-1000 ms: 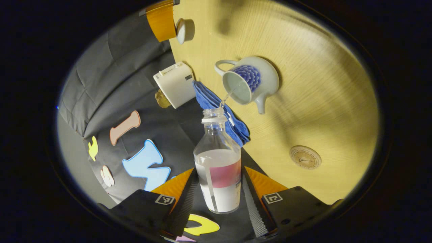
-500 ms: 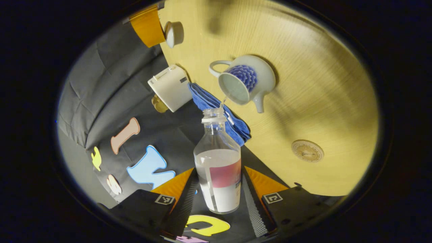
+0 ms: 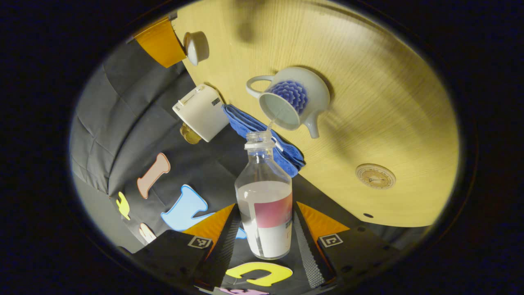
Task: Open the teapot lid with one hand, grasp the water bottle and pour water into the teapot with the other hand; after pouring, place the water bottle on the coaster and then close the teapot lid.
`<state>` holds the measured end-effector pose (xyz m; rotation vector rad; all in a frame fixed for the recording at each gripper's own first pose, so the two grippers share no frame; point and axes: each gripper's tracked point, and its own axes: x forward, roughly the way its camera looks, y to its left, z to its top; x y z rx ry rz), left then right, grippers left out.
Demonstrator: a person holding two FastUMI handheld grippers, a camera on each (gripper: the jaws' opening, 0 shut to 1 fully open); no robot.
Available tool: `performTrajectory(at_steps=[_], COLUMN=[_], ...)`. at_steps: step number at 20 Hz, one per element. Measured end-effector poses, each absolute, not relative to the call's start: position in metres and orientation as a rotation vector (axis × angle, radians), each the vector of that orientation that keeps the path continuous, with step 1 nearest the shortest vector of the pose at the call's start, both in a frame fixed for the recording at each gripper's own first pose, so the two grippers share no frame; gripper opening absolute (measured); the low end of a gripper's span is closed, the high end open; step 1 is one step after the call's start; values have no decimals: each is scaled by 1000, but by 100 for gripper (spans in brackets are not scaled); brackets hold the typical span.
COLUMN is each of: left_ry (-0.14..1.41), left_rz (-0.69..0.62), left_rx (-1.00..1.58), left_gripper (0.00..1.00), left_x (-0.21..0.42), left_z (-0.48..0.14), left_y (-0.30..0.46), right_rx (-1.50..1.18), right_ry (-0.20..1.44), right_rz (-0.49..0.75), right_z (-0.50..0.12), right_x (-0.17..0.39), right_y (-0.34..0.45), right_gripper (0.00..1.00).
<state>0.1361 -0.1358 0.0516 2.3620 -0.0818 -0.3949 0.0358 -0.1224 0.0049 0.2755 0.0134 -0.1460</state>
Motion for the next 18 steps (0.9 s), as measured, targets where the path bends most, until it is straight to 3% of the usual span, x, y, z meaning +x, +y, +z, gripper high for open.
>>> performTrajectory(at_steps=[5, 11, 18], left_ry=[-29, -86, -59], left_rz=[-469, -519, -483], left_rx=[2227, 1926, 1532], left_gripper=[87, 87, 87], left_x=[138, 139, 139], left_z=[41, 31, 28], left_y=[-129, -133, -109], right_rx=[273, 262, 244], right_ry=[25, 33, 45], right_rz=[-148, -170, -200], right_z=[2, -1, -5], right_x=[37, 37, 38], right_y=[-122, -127, -132], right_gripper=[2, 2, 2])
